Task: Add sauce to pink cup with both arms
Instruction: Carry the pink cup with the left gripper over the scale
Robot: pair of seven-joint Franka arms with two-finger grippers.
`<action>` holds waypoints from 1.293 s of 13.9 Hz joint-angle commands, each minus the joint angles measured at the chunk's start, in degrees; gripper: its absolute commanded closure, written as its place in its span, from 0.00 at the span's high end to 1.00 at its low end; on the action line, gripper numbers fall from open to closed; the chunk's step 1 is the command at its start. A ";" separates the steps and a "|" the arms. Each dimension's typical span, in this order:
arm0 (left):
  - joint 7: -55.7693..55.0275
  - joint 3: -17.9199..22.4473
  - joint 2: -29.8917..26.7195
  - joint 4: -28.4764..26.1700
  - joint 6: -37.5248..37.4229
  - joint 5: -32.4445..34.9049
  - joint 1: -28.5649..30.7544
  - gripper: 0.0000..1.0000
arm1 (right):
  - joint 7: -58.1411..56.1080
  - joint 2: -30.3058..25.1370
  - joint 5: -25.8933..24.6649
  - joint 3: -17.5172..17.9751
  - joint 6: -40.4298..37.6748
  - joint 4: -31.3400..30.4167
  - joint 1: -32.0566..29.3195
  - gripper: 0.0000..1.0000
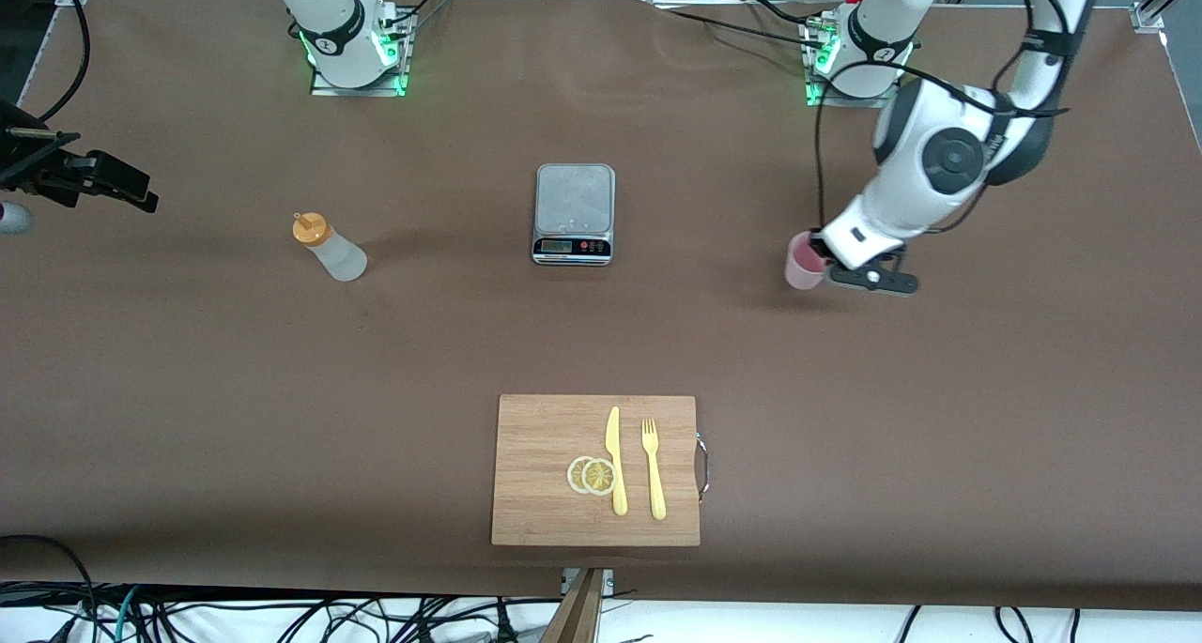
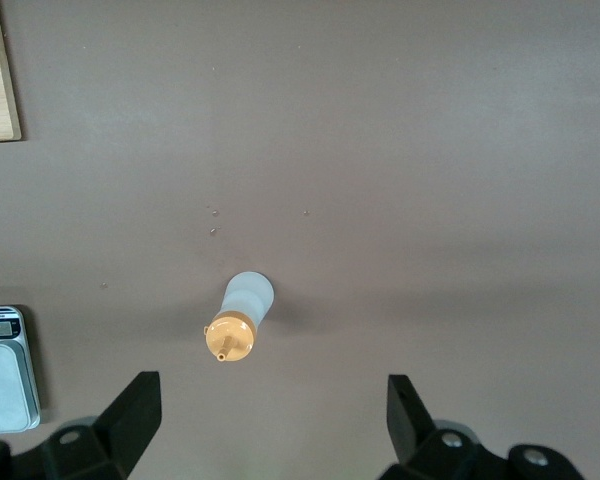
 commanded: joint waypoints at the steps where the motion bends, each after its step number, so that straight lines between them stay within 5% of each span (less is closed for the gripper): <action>1: -8.33 0.70 1.71 3.77 -2.15 -0.86 -9.57 0.00 | -0.99 -0.45 0.99 0.16 0.24 -0.51 -0.54 1.00; 9: -26.27 0.70 13.22 18.26 -2.59 -10.79 -28.22 0.00 | -0.90 -0.45 0.99 0.07 0.15 -0.51 -0.54 1.00; 12: -29.88 0.70 17.53 22.75 -2.32 -10.88 -31.48 0.00 | -0.90 -0.45 0.99 0.07 0.06 -0.51 -0.54 1.00; 18: -30.68 0.79 21.05 23.47 0.39 -10.96 -33.95 0.00 | -0.90 -0.45 0.99 0.07 0.15 -0.51 -0.54 1.00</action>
